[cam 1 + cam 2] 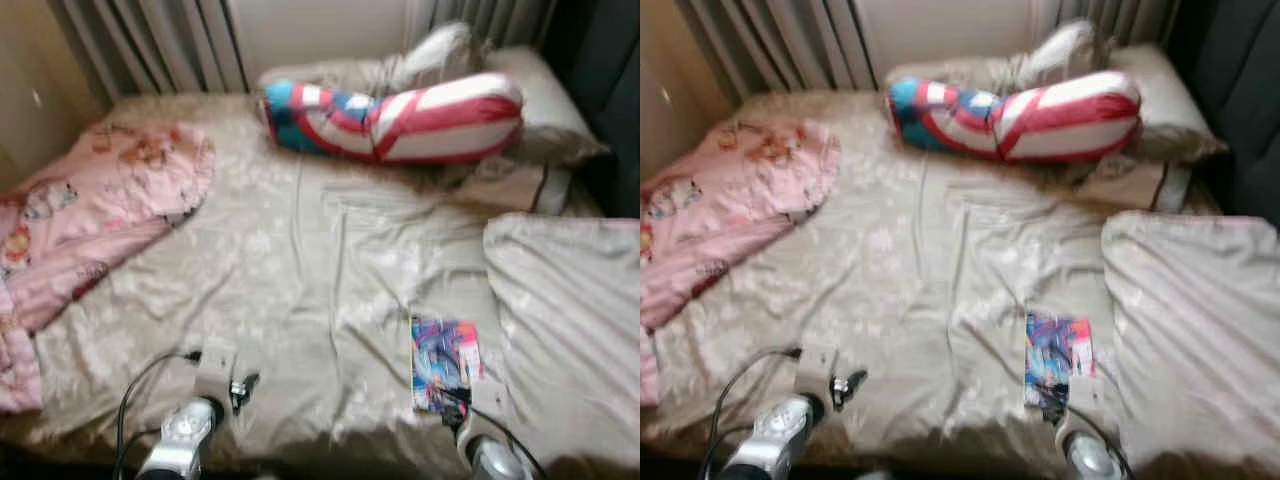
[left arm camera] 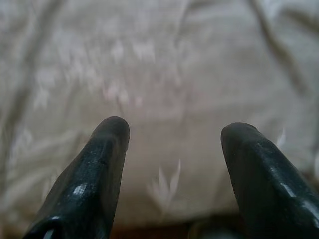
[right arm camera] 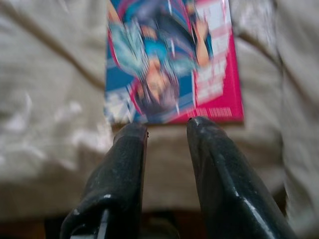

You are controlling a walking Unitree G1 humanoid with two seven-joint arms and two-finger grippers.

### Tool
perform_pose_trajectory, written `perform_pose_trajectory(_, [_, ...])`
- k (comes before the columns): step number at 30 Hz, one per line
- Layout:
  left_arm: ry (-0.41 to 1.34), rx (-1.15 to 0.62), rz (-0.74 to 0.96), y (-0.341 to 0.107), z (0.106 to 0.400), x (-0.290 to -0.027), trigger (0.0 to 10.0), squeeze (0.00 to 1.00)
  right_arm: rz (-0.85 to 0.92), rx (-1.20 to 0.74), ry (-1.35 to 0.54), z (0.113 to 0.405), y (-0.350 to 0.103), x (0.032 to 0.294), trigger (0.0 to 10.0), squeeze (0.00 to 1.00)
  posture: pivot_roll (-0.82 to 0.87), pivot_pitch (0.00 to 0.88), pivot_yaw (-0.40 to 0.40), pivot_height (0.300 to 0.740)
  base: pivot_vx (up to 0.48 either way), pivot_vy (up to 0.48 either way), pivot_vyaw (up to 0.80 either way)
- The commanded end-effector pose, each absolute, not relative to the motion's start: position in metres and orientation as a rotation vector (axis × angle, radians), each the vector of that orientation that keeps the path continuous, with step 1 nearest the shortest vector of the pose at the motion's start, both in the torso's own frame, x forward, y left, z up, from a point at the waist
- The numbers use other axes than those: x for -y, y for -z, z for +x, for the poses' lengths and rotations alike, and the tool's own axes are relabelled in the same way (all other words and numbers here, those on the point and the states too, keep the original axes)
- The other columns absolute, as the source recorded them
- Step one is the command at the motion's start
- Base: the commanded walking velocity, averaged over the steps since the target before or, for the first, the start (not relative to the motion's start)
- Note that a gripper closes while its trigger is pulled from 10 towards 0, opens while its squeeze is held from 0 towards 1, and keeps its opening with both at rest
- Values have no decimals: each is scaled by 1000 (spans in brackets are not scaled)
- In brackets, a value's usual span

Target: Clean up the room

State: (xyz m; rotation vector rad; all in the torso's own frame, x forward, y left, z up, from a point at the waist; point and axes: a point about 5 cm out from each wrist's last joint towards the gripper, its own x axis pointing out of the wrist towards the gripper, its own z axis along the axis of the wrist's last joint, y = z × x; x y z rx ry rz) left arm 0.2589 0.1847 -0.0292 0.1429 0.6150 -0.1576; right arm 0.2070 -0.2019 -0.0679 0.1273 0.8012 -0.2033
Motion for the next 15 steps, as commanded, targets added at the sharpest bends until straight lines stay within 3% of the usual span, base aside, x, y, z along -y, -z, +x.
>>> perform_pose_trajectory(1, [139,-702,150,42,246,-189,10000,0,128,-843,222,197,74,203,10000,0,-91,0,29,717,0,0,0])
perform_pose_trajectory(5, [124,-758,147,50,236,-191,10000,0,132,-855,239,191,76,205,10000,0,-87,0,24,717,0,0,0])
perform_pose_trajectory(7, [78,-845,134,64,215,-196,10000,0,137,-851,225,185,79,202,10000,0,-95,0,21,717,0,0,0])
perform_pose_trajectory(15, [35,-881,119,70,206,-197,10000,0,85,-883,164,179,83,195,10000,0,-96,0,6,717,0,0,0])
